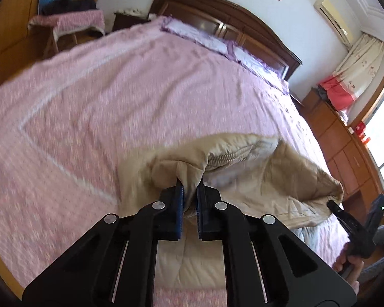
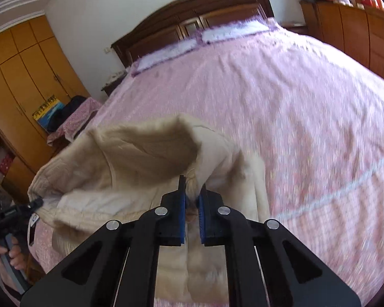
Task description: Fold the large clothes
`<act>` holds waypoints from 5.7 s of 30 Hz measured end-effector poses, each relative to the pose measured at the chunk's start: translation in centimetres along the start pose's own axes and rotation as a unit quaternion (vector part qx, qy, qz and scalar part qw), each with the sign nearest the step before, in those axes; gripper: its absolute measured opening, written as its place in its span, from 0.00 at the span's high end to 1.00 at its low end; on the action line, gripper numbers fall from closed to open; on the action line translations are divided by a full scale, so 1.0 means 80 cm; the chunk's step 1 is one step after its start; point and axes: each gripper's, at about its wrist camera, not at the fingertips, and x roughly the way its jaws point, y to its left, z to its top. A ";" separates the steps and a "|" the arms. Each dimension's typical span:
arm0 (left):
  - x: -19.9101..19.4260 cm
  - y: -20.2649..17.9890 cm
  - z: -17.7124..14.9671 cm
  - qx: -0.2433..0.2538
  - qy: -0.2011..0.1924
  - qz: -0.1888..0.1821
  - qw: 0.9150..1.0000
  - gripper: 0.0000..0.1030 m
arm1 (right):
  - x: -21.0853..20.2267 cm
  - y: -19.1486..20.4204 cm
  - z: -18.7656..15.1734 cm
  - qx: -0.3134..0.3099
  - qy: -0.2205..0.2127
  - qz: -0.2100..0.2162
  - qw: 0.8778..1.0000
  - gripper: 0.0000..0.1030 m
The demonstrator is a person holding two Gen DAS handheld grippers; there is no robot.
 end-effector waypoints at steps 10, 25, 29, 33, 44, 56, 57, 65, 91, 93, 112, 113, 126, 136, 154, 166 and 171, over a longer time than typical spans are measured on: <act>0.100 -0.024 0.063 0.035 0.023 0.088 0.995 0.93 | 0.080 0.003 0.047 -0.036 0.026 -0.051 0.998 0.92; 0.088 -0.019 0.071 0.075 0.012 0.097 0.992 0.39 | 0.087 -0.034 0.067 -0.018 0.009 -0.029 0.999 0.34; 0.091 -0.006 0.071 0.083 0.015 0.106 0.991 0.36 | 0.071 -0.038 0.070 -0.039 0.002 -0.037 0.999 0.33; 0.113 0.014 0.068 0.067 0.031 0.099 0.992 0.32 | 0.079 -0.053 0.066 -0.035 0.019 -0.037 0.999 0.30; 0.193 0.043 0.050 -0.018 0.073 0.046 0.996 0.70 | 0.151 -0.083 0.050 0.052 0.085 -0.014 0.995 0.70; 0.242 0.060 0.036 -0.031 0.094 0.072 0.992 0.62 | 0.220 -0.081 0.041 0.014 0.124 -0.105 0.987 0.71; 0.237 0.061 0.037 -0.028 0.096 0.073 0.992 0.59 | 0.219 -0.083 0.041 0.017 0.125 -0.102 0.987 0.71; 0.162 0.066 0.039 0.018 0.091 0.057 0.994 0.43 | 0.142 -0.110 0.047 0.080 0.106 -0.030 0.991 0.41; 0.099 0.099 -0.080 -0.073 0.140 -0.025 0.987 0.33 | 0.083 -0.131 -0.057 0.167 0.148 0.096 0.970 0.21; 0.101 0.093 -0.084 -0.078 0.147 -0.054 0.985 0.37 | 0.094 -0.131 -0.062 0.184 0.155 0.113 0.964 0.20; 0.066 0.016 -0.134 -0.048 0.202 -0.129 0.970 0.75 | 0.002 -0.154 -0.039 0.217 0.119 0.156 0.956 0.71; 0.066 0.010 -0.137 -0.039 0.204 -0.126 0.970 0.75 | -0.009 -0.157 -0.040 0.216 0.117 0.151 0.957 0.71; 0.029 -0.061 -0.126 0.080 0.152 0.017 0.985 0.59 | -0.025 -0.175 -0.079 0.177 0.137 0.096 0.970 0.41; -0.017 -0.089 -0.089 0.133 0.096 0.017 0.986 0.58 | -0.018 -0.200 -0.104 0.201 0.133 0.128 0.962 0.30; 0.079 -0.210 -0.175 0.233 0.211 -0.138 0.939 0.59 | 0.014 -0.217 -0.111 0.226 0.133 0.203 0.943 0.43; 0.127 -0.173 -0.189 0.194 0.275 -0.166 0.927 0.68 | -0.036 -0.157 -0.091 0.178 0.079 0.249 0.949 0.68; 0.129 -0.166 -0.194 0.191 0.274 -0.168 0.928 0.68 | -0.045 -0.091 -0.066 0.126 0.088 0.263 0.952 0.68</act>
